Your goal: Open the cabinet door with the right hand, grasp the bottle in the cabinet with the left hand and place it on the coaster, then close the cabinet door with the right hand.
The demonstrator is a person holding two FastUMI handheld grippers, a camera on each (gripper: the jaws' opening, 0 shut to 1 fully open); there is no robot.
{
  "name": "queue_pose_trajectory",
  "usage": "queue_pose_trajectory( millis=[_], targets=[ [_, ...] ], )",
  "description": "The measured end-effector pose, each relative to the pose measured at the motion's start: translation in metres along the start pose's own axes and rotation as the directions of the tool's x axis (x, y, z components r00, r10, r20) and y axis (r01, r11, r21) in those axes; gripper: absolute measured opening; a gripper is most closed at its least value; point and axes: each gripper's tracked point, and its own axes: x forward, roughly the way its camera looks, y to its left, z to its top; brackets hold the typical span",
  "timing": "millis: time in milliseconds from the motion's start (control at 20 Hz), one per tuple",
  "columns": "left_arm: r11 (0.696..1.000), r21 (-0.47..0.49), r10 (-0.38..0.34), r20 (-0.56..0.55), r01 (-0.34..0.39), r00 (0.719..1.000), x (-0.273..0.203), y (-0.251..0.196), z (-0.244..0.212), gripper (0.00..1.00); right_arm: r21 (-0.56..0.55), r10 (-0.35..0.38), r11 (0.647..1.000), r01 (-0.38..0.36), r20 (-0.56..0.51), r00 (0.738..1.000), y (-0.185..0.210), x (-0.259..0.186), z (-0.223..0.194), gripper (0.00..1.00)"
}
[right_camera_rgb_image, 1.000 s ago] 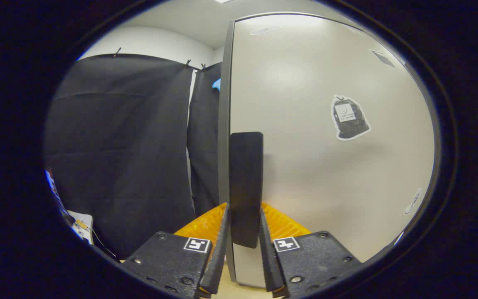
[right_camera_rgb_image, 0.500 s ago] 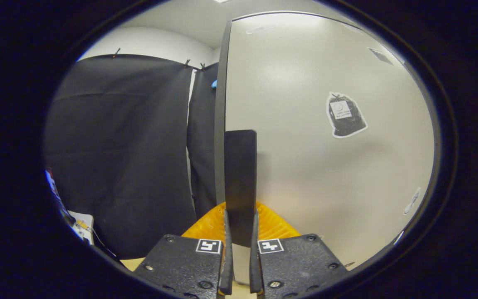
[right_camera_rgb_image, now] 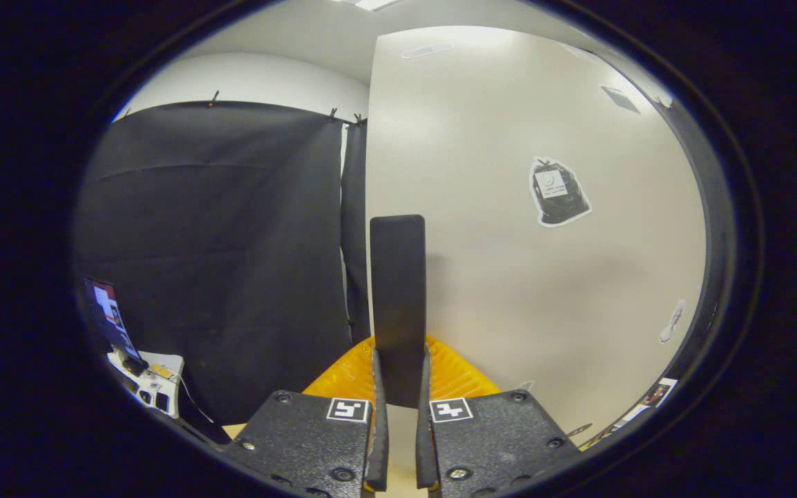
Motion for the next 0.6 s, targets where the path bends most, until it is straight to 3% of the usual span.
queue_pose_trajectory(
  millis=[600],
  targets=[
    [0.995, -0.007, -0.103, 0.006, 0.103, 0.995, 0.001, -0.046, 0.005, 0.95, 0.007, 0.074, 0.997, -0.075, 0.015, 0.997, 0.003, -0.079, 0.004, 0.19]
  ],
)
